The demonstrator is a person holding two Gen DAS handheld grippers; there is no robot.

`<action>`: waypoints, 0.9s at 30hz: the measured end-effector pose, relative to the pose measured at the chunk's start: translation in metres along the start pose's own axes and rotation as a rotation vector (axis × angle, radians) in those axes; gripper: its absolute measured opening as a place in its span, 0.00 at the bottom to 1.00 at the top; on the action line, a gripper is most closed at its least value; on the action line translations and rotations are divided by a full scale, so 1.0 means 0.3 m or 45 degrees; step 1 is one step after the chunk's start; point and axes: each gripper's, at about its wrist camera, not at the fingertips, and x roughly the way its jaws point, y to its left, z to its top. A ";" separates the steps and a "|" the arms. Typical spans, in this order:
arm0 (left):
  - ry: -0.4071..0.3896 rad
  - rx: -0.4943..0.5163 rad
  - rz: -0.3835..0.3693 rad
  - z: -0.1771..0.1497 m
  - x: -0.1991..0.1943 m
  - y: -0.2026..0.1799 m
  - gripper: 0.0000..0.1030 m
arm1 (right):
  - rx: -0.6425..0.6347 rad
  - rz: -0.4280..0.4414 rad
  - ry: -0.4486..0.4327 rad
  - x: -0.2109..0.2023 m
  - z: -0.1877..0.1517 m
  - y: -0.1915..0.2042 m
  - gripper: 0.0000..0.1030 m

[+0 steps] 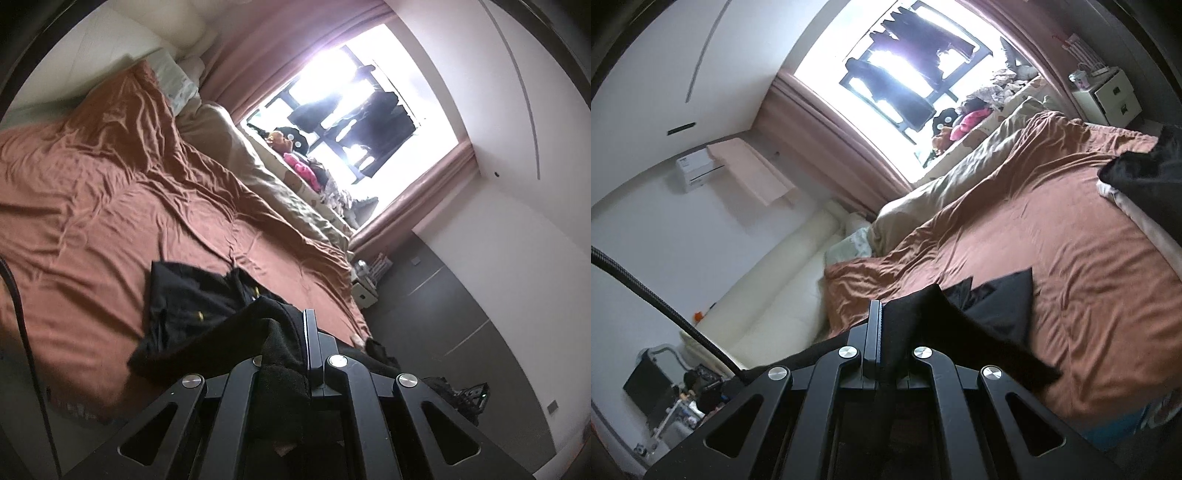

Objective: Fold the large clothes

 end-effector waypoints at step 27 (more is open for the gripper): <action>0.176 -0.141 0.290 0.215 0.773 0.456 0.03 | 0.135 -0.333 0.214 0.754 0.153 -0.160 0.00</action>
